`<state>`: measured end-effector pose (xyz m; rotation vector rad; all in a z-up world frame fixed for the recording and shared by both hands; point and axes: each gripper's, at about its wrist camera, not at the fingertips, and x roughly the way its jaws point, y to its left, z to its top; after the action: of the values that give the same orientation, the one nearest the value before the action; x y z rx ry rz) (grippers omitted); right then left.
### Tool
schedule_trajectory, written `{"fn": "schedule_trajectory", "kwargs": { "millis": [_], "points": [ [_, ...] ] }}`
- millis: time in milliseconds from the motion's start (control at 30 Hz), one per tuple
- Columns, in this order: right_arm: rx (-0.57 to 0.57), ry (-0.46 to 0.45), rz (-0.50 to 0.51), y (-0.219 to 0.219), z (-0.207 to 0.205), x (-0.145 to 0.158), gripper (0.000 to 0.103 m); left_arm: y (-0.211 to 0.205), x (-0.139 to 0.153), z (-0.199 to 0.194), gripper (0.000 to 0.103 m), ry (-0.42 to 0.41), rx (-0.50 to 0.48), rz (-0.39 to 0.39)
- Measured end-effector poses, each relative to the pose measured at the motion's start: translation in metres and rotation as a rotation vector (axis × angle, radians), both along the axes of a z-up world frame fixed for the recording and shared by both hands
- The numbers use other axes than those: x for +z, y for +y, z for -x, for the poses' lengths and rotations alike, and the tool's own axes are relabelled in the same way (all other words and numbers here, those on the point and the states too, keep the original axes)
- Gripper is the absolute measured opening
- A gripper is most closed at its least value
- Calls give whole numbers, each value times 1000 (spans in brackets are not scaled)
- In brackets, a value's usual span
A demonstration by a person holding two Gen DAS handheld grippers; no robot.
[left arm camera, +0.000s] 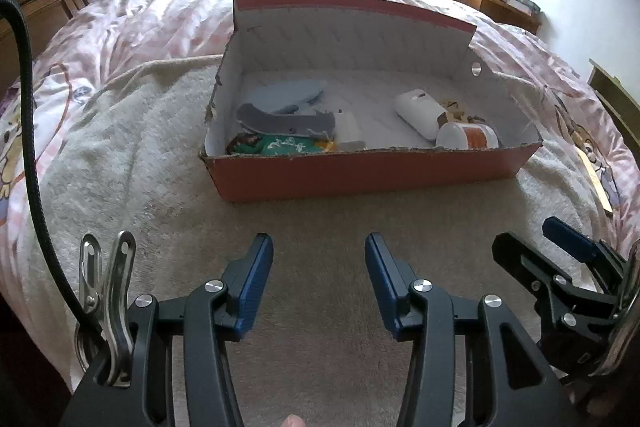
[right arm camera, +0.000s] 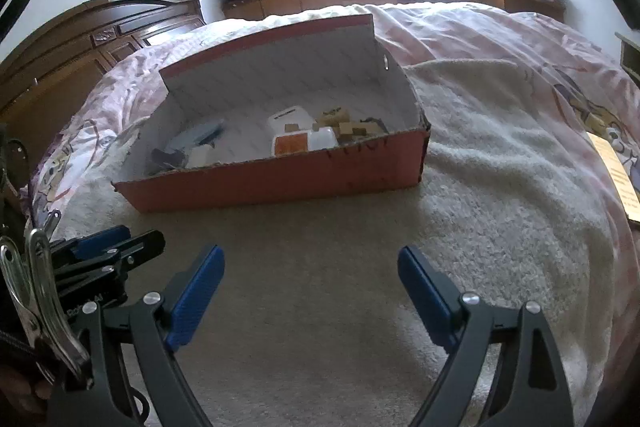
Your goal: Organize rigid objects
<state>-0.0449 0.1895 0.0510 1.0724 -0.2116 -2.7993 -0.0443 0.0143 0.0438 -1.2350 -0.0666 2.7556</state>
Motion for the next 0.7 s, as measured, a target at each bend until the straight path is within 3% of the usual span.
{"fn": "schedule_trajectory", "kwargs": {
  "millis": [700],
  "points": [
    [-39,-63,-14,1,8,-24,92,6,-21,6,49,-43,6,27]
  ]
}}
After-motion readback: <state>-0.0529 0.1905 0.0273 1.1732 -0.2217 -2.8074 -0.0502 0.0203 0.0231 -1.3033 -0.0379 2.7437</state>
